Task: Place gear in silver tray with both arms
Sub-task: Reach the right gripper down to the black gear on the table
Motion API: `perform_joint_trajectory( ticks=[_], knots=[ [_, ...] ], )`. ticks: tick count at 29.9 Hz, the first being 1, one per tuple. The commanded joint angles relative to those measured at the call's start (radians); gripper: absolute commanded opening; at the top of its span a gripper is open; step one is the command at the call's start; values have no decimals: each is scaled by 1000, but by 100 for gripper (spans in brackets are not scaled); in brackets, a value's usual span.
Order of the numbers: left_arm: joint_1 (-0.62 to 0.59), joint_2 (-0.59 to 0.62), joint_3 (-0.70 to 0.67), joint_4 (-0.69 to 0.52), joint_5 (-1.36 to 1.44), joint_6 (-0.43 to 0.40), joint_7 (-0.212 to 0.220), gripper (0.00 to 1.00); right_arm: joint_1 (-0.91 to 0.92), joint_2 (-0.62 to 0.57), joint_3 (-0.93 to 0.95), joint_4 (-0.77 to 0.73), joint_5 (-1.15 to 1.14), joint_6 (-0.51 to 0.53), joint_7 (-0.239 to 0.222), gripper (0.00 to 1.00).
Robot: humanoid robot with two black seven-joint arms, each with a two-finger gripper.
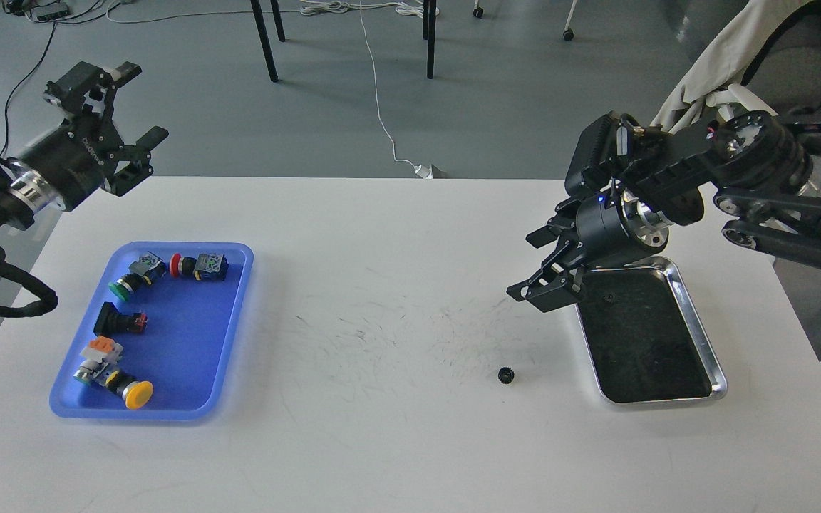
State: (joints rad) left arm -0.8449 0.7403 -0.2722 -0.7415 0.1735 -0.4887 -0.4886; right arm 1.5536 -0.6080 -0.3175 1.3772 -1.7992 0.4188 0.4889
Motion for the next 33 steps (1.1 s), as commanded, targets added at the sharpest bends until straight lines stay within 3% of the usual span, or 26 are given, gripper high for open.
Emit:
perform_joint_trajectory(
  ticks=[1,7,10,17,33],
  knots=[
    [18,5,-2,13,-15,0,0,99,-1,5,-9,11,-15,0,0,86],
    [21,5,-9,37,-43,0,0,99,8,53,-43,43,-23,1,0,86],
    [21,7,-12,45,-72,0,0,99,10,83,-51,51,-23,12,0,94],
    [21,8,-25,57,-107,0,0,99,25,114,-72,49,-29,49,0,94],
    [59,-35,-33,76,-298,0,0,99,62,194,-158,39,-153,48,0,84]
  ],
)
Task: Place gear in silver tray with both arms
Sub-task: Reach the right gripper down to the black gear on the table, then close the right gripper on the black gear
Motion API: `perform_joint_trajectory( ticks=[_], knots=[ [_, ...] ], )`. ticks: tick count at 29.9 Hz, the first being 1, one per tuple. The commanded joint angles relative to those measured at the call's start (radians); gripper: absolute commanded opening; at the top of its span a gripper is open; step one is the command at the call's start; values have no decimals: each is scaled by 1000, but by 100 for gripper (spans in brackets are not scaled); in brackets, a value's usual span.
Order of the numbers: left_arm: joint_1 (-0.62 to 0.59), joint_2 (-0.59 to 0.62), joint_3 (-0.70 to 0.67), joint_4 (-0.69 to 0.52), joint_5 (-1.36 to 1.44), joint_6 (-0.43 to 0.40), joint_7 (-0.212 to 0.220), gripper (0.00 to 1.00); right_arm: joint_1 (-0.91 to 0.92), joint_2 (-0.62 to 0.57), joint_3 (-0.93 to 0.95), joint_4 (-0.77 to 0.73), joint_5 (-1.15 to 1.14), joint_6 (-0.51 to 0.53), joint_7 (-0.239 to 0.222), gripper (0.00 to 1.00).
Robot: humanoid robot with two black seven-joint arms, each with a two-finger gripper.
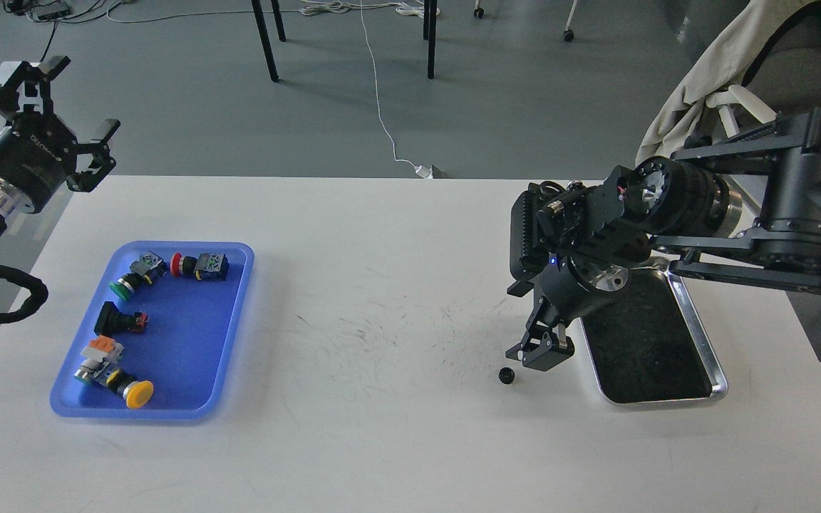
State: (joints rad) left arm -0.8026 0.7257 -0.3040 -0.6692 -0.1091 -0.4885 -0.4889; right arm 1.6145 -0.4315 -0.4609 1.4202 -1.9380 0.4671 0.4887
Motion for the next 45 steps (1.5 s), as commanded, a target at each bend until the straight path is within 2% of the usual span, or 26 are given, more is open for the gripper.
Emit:
perform_joint_trajectory(
  ticks=[1,3,12,25,38,45],
  knots=[
    [25,-26,-1,2,-24,0,0,99,1,22,-21,-4,-16,-1,0,81],
    [40,-32,-3,3,-52,0,0,99,1,37,-36,-7,-18,1,0,78],
    [62,-35,-14,8,-100,0,0,99,-7,82,-97,-53,-65,-1,0,72],
    [63,-46,-26,23,-100,0,0,99,-21,174,-124,-58,-70,-1,0,72],
    [63,-51,-37,25,-101,0,0,99,-59,181,-150,-93,-72,-1,0,72],
    [63,-49,-37,25,-101,0,0,99,-85,223,-148,-135,-70,-1,0,70]
  ],
)
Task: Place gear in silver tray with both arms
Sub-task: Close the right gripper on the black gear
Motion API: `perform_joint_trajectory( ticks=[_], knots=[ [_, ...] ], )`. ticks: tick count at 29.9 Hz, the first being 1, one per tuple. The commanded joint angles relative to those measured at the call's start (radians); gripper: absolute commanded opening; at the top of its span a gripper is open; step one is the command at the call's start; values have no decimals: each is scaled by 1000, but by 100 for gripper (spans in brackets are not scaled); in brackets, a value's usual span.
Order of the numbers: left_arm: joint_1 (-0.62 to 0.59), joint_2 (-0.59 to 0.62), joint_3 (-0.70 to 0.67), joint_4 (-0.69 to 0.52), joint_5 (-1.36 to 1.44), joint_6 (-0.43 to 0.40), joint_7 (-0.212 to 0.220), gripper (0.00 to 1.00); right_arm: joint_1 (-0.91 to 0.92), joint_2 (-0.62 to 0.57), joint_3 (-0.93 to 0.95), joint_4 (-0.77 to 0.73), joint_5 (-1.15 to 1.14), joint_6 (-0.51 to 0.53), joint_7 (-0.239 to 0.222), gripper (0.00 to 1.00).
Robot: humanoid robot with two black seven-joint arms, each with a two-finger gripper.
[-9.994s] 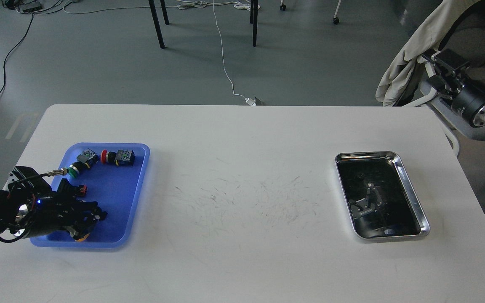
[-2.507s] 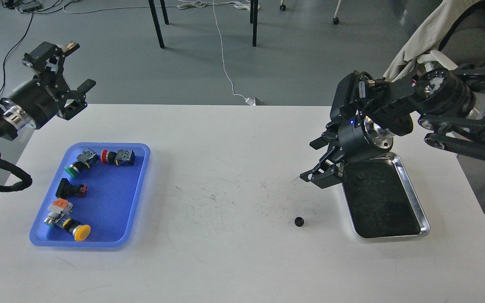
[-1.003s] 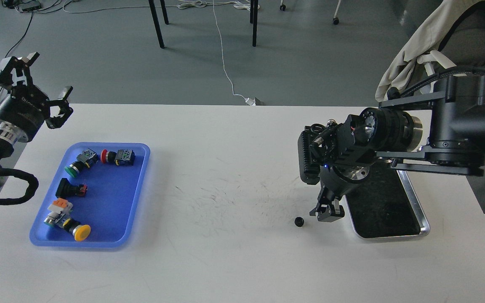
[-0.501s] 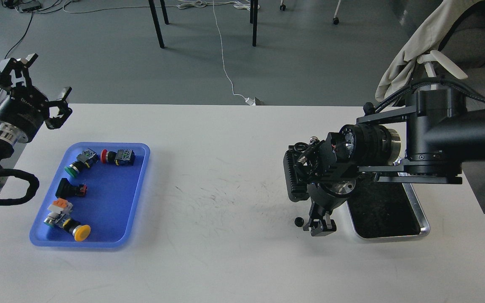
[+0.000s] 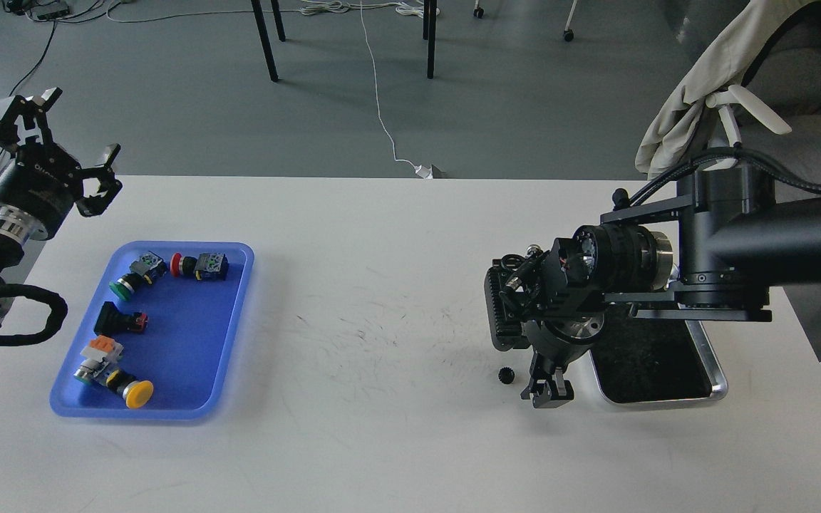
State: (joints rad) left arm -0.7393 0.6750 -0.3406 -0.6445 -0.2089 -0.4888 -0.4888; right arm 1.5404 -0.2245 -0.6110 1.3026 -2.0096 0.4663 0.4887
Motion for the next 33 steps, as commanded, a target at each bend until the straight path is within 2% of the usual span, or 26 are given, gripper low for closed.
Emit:
perform_joint_trajectory(
  ticks=[1,11,18,33],
  knots=[
    [0,2,0,0,-1,0,0,99,-13,25,2,-20,2,0,0,70],
    [1,5,-2,0,-1,0,0,99,-32,63,2,-55,2,0,0,68],
    [0,6,-2,-1,-1,0,0,99,-52,73,2,-94,2,0,0,58],
    [1,6,-8,0,0,0,0,99,-74,97,4,-137,2,-2,0,51]
  ],
)
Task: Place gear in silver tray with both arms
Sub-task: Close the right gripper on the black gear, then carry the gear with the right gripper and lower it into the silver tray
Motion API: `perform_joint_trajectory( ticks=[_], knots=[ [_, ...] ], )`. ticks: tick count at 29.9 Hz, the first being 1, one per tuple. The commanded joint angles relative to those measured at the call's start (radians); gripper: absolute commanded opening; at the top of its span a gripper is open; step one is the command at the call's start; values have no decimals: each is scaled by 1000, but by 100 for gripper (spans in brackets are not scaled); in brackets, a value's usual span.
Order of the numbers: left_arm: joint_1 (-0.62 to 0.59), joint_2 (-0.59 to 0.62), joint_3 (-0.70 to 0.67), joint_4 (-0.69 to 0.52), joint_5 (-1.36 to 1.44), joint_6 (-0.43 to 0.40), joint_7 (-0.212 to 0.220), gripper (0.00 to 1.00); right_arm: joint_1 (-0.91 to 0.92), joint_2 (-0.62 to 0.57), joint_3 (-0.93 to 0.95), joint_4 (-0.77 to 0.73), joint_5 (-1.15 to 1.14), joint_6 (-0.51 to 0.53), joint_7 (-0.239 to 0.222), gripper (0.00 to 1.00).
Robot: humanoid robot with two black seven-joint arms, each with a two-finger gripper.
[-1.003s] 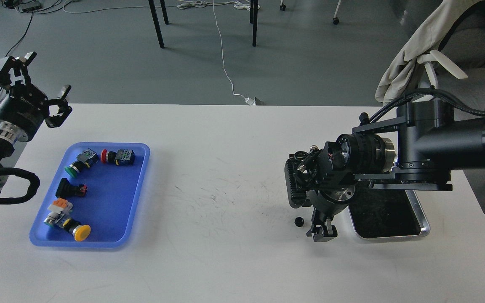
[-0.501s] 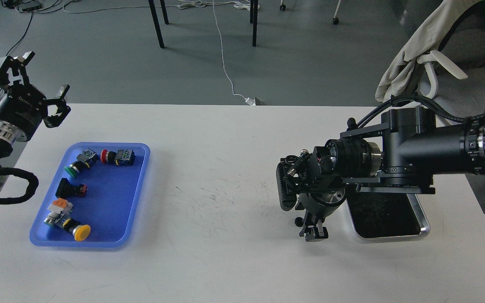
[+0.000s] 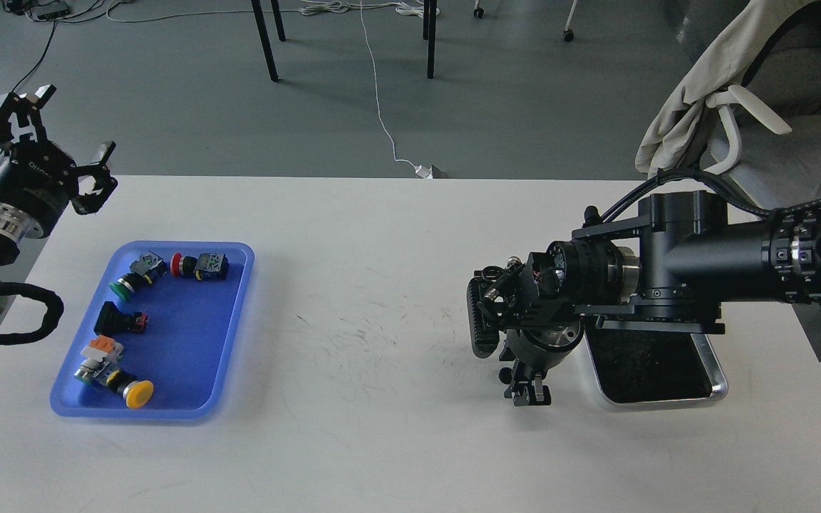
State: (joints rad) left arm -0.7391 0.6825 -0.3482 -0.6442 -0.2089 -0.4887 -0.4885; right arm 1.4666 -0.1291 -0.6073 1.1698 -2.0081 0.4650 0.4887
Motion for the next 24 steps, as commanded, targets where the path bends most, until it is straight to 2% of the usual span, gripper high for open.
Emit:
perform_joint_trajectory(
  ticks=[1,11,13,16,19,22,24],
  knots=[
    [0,-1,0,0,0,0,0,99,0,3,0,-4,0,0,0,49],
    [1,0,0,2,0,0,0,99,1,14,0,-6,0,0,0,40],
    [1,2,0,2,0,0,0,99,4,16,0,-7,0,0,0,34],
    [1,2,0,2,0,0,0,99,8,17,0,-9,0,0,0,32],
    [1,2,0,2,0,0,0,99,11,17,-2,-9,-1,0,0,25],
    [1,2,0,2,2,0,0,99,12,17,-2,-9,-1,0,0,22],
    [4,2,0,2,2,0,0,99,12,17,-3,-9,-3,0,0,15]
  ],
)
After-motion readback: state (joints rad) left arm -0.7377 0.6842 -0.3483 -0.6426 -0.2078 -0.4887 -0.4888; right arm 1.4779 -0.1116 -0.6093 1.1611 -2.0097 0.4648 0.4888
